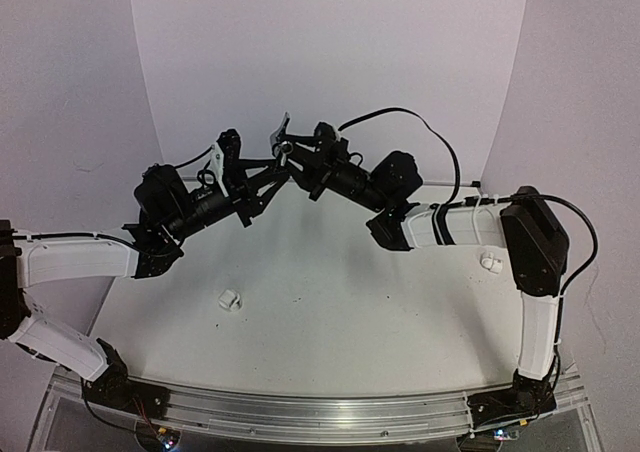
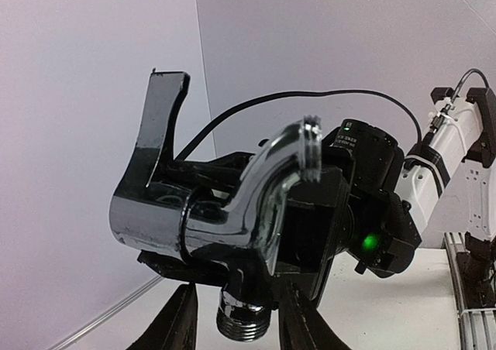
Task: Install the water faucets
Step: Pass from the right arm to the left
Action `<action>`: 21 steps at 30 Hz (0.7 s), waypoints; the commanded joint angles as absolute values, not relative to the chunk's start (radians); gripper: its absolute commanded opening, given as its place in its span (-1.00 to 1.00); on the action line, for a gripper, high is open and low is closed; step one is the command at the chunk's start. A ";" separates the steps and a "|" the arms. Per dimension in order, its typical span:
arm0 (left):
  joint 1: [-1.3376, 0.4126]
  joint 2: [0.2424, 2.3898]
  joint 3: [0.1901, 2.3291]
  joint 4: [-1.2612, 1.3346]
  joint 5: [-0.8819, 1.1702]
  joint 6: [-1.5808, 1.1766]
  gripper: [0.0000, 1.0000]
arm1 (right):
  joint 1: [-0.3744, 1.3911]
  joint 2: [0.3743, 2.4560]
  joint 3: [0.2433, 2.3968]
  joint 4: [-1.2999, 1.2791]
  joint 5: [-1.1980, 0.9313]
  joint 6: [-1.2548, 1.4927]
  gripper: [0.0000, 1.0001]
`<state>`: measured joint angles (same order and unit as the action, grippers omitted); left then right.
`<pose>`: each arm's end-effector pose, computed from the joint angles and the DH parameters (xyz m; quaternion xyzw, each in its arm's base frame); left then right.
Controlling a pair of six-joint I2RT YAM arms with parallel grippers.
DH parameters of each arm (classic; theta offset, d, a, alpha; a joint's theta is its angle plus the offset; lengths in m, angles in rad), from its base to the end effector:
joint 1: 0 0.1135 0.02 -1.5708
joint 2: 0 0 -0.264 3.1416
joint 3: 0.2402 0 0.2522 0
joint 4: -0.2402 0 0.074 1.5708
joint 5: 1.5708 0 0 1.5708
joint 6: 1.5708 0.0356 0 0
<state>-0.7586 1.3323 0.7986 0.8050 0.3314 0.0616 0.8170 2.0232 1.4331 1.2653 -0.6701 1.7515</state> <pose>0.2118 -0.2167 0.3259 0.3584 0.4949 -0.3620 0.7040 0.2931 0.3446 0.3282 -0.0804 0.4986 0.8568 0.1040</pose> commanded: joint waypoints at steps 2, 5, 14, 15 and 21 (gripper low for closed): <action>-0.762 1.333 0.854 0.845 0.295 0.101 -0.49 | 0.836 2.015 1.479 1.615 -0.675 1.740 -1.00; -0.764 1.312 0.840 0.836 0.259 0.129 -0.90 | 0.835 1.994 1.434 1.606 -0.684 1.717 -0.97; -0.795 1.191 0.840 0.449 0.016 0.376 -1.00 | 0.741 1.664 0.987 1.081 -0.694 1.192 0.42; -0.799 1.170 0.835 0.410 -0.018 0.392 -1.00 | 0.734 1.603 0.975 0.872 -0.666 1.040 0.54; -0.816 1.110 0.853 0.188 -0.115 0.444 -1.00 | 0.742 1.515 1.262 0.005 -0.516 0.510 0.64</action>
